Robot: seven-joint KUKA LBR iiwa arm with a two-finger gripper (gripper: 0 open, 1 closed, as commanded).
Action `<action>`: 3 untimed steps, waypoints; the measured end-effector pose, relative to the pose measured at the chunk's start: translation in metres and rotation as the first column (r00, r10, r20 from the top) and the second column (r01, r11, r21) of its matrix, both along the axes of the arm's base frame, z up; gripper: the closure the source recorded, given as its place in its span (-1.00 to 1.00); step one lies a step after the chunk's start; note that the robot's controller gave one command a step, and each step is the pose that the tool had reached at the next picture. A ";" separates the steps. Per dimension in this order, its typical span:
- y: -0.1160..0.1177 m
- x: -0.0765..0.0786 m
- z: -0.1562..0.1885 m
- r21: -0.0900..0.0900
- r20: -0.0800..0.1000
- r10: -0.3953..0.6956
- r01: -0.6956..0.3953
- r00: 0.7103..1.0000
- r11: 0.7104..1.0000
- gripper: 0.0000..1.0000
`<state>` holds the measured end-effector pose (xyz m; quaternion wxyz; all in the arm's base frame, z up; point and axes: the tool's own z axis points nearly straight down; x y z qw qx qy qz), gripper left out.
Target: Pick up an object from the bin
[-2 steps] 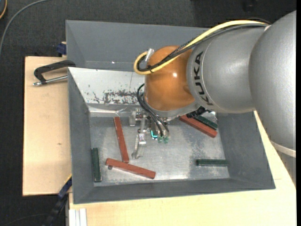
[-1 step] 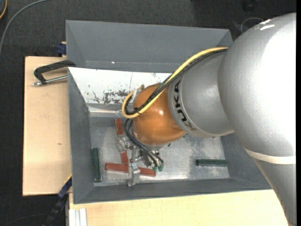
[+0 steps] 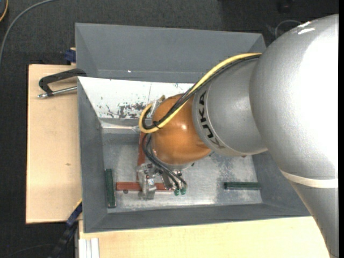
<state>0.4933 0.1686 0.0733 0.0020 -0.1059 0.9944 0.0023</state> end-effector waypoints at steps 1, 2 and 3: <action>-0.002 -0.001 -0.002 -0.003 -0.003 -0.001 0.001 1.000 1.000 -1.00; -0.001 0.002 0.001 0.001 0.007 -0.002 0.002 1.000 1.000 1.00; -0.002 -0.001 -0.002 -0.002 -0.001 -0.001 0.001 1.000 1.000 -1.00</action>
Offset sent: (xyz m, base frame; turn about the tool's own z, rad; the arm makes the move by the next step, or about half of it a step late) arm 0.0000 0.0000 0.0000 0.0000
